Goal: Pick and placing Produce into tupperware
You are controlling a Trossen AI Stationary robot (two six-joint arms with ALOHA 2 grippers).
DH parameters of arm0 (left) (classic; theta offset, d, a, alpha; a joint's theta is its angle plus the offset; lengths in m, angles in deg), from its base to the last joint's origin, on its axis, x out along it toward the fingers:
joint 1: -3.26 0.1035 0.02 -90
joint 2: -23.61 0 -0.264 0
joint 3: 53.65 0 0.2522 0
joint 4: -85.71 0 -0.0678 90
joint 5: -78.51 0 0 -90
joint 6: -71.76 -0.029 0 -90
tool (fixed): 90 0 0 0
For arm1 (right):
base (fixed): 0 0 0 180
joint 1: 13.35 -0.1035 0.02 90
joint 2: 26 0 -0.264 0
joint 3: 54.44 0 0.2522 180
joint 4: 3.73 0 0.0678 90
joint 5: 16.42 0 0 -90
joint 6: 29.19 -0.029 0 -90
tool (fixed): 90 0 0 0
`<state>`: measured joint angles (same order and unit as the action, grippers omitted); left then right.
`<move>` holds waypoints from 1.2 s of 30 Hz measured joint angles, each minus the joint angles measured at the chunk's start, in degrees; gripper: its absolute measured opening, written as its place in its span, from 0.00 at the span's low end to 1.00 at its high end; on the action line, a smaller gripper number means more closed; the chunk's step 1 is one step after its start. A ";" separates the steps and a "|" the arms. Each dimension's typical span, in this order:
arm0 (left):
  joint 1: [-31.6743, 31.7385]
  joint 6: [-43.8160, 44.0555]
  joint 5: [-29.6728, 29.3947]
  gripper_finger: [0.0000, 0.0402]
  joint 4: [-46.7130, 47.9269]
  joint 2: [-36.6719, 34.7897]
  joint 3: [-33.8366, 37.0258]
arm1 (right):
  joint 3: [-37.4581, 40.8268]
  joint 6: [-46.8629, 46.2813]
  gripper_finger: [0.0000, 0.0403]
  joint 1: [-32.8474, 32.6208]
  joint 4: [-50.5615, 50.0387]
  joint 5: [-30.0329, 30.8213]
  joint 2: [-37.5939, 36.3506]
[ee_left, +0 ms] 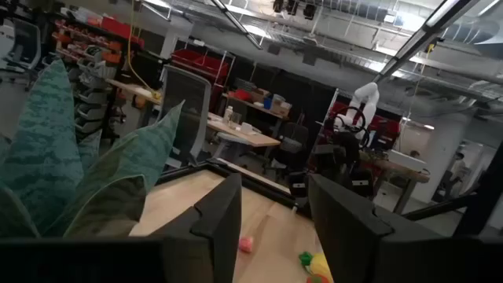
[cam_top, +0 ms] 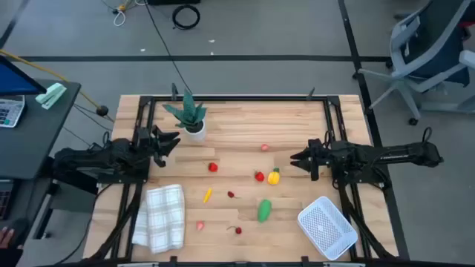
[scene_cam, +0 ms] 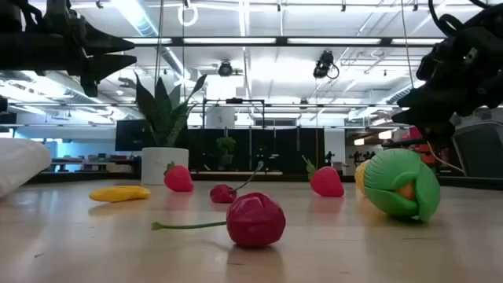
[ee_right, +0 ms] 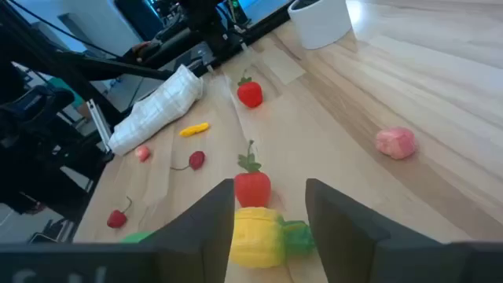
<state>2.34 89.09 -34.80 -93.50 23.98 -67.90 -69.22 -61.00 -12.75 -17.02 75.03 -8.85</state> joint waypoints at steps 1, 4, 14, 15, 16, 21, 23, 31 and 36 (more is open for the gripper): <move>0.02 0.00 -0.01 0.39 0.00 -0.02 0.00 | 0.00 0.02 0.41 0.00 0.00 0.00 0.00; 0.02 0.00 0.00 0.38 -0.01 -0.01 0.00 | 0.00 0.01 0.41 0.01 -0.01 -0.01 0.00; 0.02 0.02 0.00 0.39 0.00 -0.02 -0.02 | 0.00 0.02 0.41 0.02 -0.02 -0.02 0.00; 0.00 0.01 0.00 0.39 -0.01 -0.01 -0.01 | 0.00 0.01 0.41 0.01 0.00 -0.01 0.00; 0.01 0.00 0.00 0.39 0.00 -0.02 0.00 | 0.00 0.01 0.41 0.01 -0.01 -0.01 0.00; 0.00 0.02 0.00 0.38 -0.02 0.00 0.00 | 0.00 0.01 0.41 0.01 -0.01 -0.01 0.00; 0.00 0.00 0.00 0.38 -0.01 -0.01 -0.01 | 0.00 0.02 0.41 0.00 0.00 -0.02 0.00; 0.00 0.00 -0.02 0.38 -0.02 -0.02 0.00 | 0.00 0.01 0.41 0.01 0.00 -0.01 0.00; 0.02 0.00 0.00 0.39 -0.01 -0.01 -0.01 | 0.00 0.01 0.41 0.00 0.00 -0.01 0.00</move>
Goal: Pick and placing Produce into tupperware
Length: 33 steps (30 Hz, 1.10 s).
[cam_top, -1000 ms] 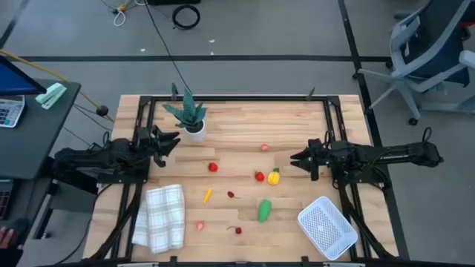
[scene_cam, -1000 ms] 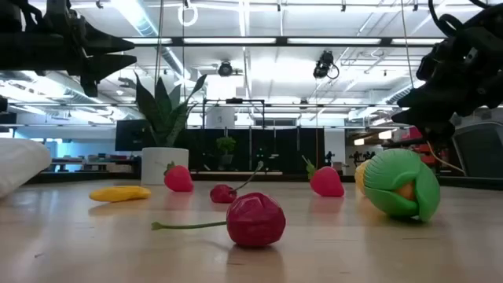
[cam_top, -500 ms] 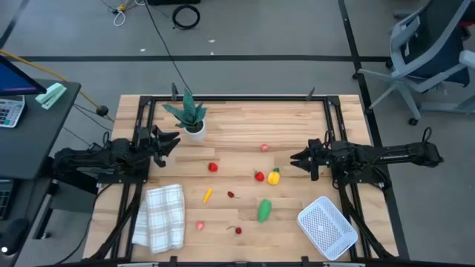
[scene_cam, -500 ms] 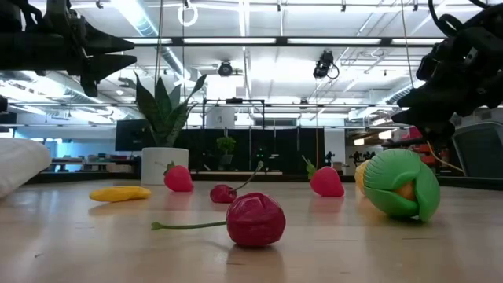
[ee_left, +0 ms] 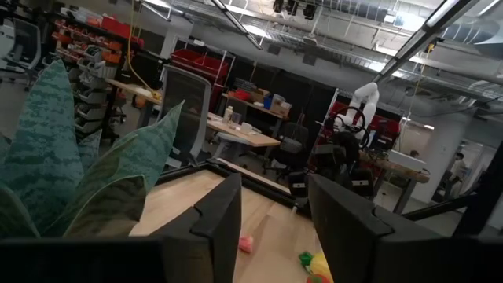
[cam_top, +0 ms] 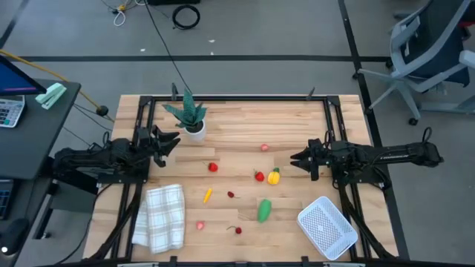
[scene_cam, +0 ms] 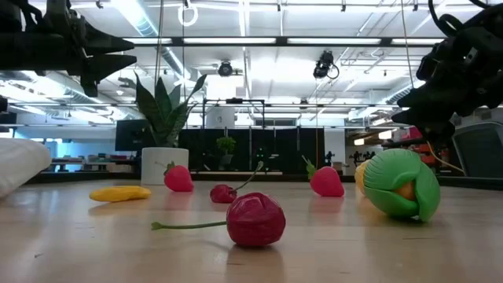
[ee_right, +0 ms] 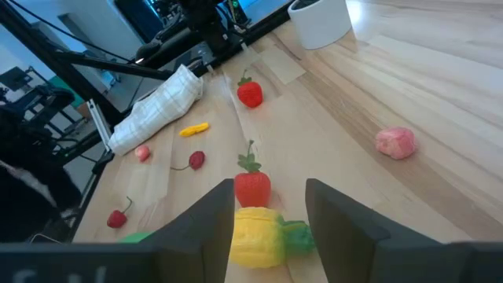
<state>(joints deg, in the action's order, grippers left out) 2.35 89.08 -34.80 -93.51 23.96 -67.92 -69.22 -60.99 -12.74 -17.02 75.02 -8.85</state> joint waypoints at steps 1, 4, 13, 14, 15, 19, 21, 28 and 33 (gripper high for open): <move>0.00 0.02 -0.01 0.39 0.01 0.00 0.01 | 0.00 0.01 0.41 0.00 0.00 -0.01 0.00; -0.02 0.00 0.00 0.38 0.01 0.01 0.01 | 0.00 0.00 0.41 0.00 0.00 0.01 0.00; 0.00 0.02 0.00 0.38 0.00 0.01 0.01 | 0.00 -0.01 0.41 0.00 -0.02 -0.01 0.00; 0.00 0.00 0.00 0.39 -0.01 0.01 -0.01 | 0.00 0.01 0.41 0.00 -0.02 -0.01 0.00; -0.02 0.00 -0.01 0.39 0.00 0.00 0.01 | 0.00 0.00 0.41 0.00 -0.02 -0.01 0.00; 0.00 0.17 -0.02 0.39 -0.26 0.01 0.00 | 0.00 -0.01 0.41 0.01 -0.02 -0.01 0.00; -0.02 2.09 -0.01 0.38 -0.95 0.01 0.01 | 0.00 0.01 0.41 0.01 -0.02 -0.01 0.00; -0.01 9.32 -0.03 0.37 -1.93 -0.01 0.01 | 0.00 -0.52 0.41 0.02 0.62 2.81 0.02; -0.02 10.40 0.00 0.39 -5.88 -0.01 -0.01 | 0.00 -8.51 0.41 -0.03 1.09 2.92 0.02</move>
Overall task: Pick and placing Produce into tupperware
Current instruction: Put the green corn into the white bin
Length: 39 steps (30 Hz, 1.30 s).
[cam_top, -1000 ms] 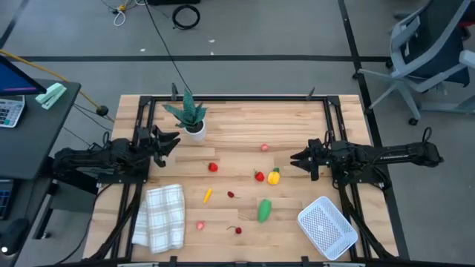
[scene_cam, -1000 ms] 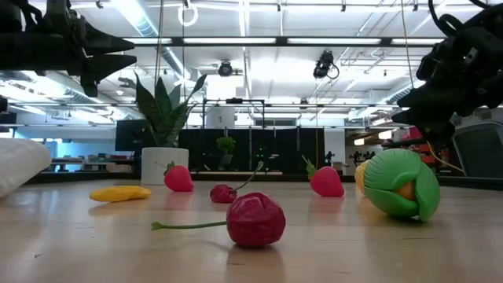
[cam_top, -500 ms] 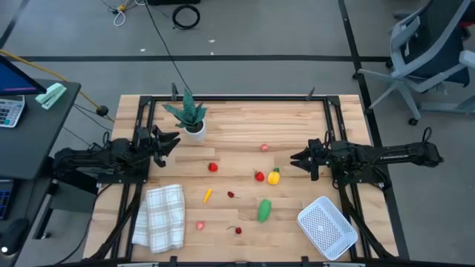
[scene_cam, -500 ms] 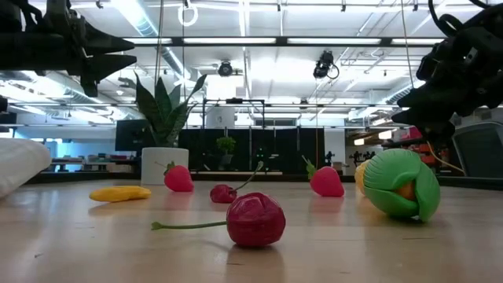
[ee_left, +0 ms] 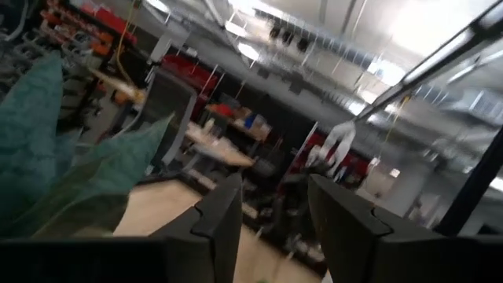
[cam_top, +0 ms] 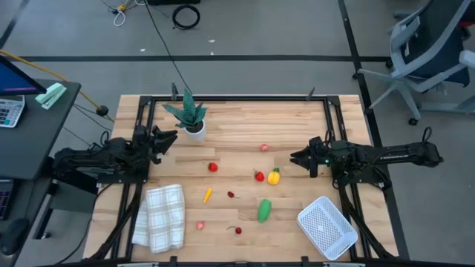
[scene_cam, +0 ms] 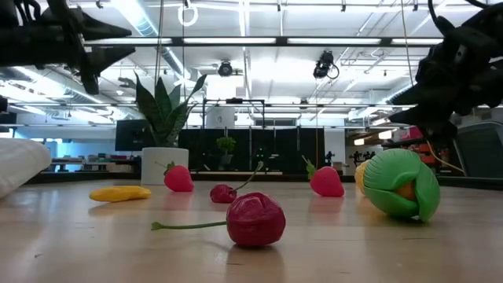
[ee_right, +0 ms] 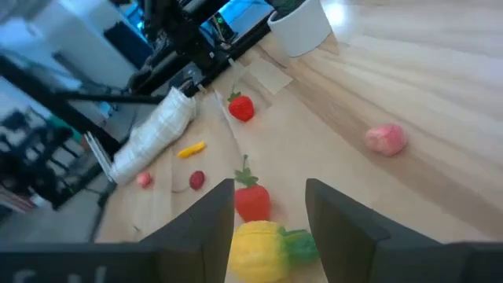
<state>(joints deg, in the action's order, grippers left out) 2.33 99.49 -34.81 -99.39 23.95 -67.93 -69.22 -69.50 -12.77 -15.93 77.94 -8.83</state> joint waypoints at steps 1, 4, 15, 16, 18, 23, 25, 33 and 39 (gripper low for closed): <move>0.02 0.49 -0.01 0.39 -0.98 0.02 0.02 | 0.00 -0.86 0.41 0.00 0.00 0.33 0.00; 0.01 4.53 0.00 0.40 -4.01 0.00 0.01 | 0.00 -2.79 0.41 0.02 0.28 3.88 0.09; -0.07 27.17 0.04 0.40 -4.04 0.02 0.00 | 0.09 -21.33 0.41 0.02 18.35 3.83 0.13; -0.07 27.23 0.08 0.40 -3.35 0.02 0.00 | 0.09 -21.18 0.41 0.02 24.39 3.83 0.13; -0.07 27.17 1.76 0.39 -3.18 0.02 0.00 | -0.39 -18.73 0.41 0.02 38.42 3.71 0.12; -0.07 27.58 3.00 0.38 -3.37 0.02 0.00 | -15.35 -1.40 0.41 -2.29 46.46 -4.89 1.51; -0.07 29.10 3.02 0.37 -3.47 0.02 0.00 | -26.39 7.51 0.41 -4.26 36.81 -7.84 5.31; -0.07 28.99 3.02 0.34 -3.34 0.02 0.00 | -75.16 31.65 0.41 -9.41 -15.03 -8.37 38.36; -0.07 25.18 3.04 0.35 -1.28 0.02 0.00 | -103.99 32.37 0.42 -9.31 -66.95 4.04 63.49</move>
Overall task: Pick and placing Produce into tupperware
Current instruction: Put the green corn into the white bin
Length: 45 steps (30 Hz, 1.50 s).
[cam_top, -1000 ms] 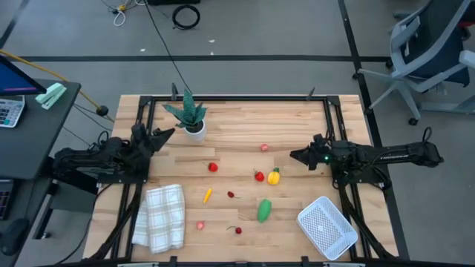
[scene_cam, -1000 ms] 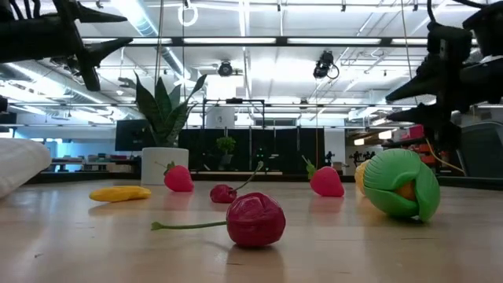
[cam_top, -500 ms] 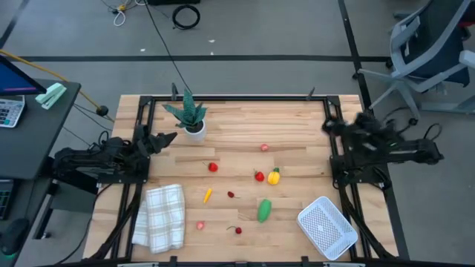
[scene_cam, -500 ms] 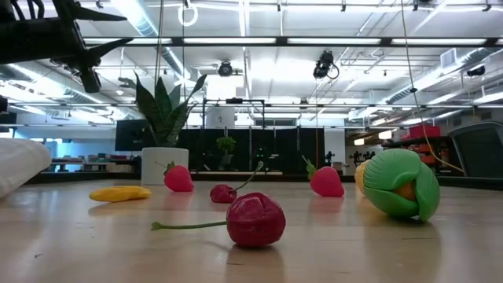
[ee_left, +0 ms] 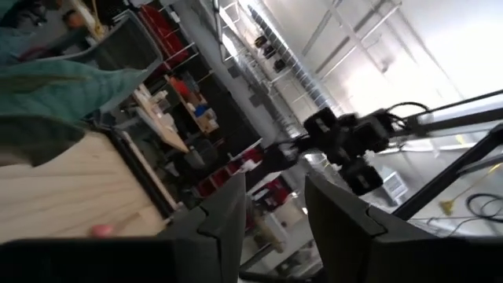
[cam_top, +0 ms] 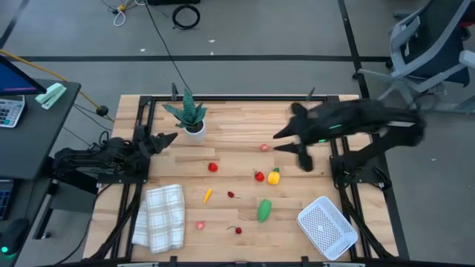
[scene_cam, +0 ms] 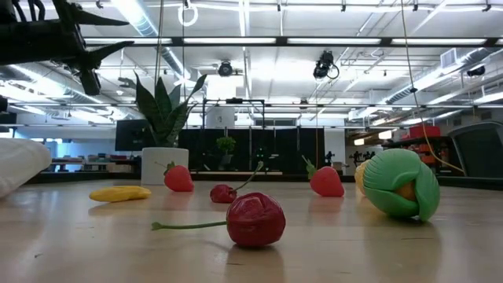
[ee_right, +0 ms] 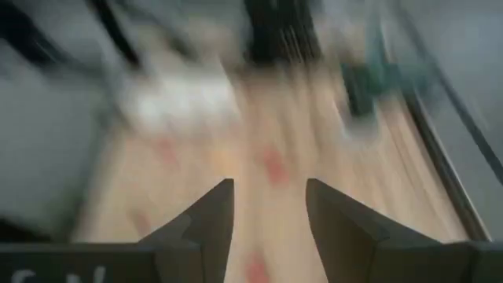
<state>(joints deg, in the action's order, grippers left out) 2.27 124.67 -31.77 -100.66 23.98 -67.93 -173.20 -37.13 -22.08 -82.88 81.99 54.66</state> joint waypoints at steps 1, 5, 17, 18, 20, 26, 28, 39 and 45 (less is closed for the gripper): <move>0.00 -0.02 0.00 0.35 0.64 0.00 0.00 | -3.04 -0.97 0.43 0.00 -7.17 1.98 3.55; 0.00 0.00 0.20 0.36 4.33 0.00 0.00 | -8.52 -0.90 0.47 -0.02 -25.12 8.74 15.78; 0.02 0.44 2.56 0.33 6.65 0.00 0.00 | -6.04 14.52 0.64 -2.13 -24.09 0.14 32.84; 0.02 0.45 2.72 0.34 6.73 0.00 0.00 | -6.09 15.56 0.64 -3.13 -23.71 -0.48 33.25; 0.02 0.41 2.99 0.34 6.80 0.00 0.00 | -6.08 18.57 0.65 -5.49 -23.49 -1.39 34.12; 0.02 0.34 2.99 0.35 8.55 0.00 0.00 | -6.06 24.48 0.65 -13.11 -21.64 -1.49 33.99; 0.02 0.32 2.99 0.34 9.21 0.00 0.00 | -6.06 26.02 0.65 -15.49 -18.99 -1.51 34.06; 0.00 0.67 3.01 0.34 10.13 0.00 0.00 | -6.09 26.81 0.66 -18.37 -5.35 -2.95 34.50; 0.00 2.28 7.00 0.34 10.27 0.00 0.00 | -6.06 24.57 0.66 -19.89 -4.83 -3.66 38.44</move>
<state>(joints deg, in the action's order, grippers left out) 2.27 126.95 -24.77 -90.39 23.98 -67.93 -179.27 -12.56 -41.97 -87.70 78.33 93.10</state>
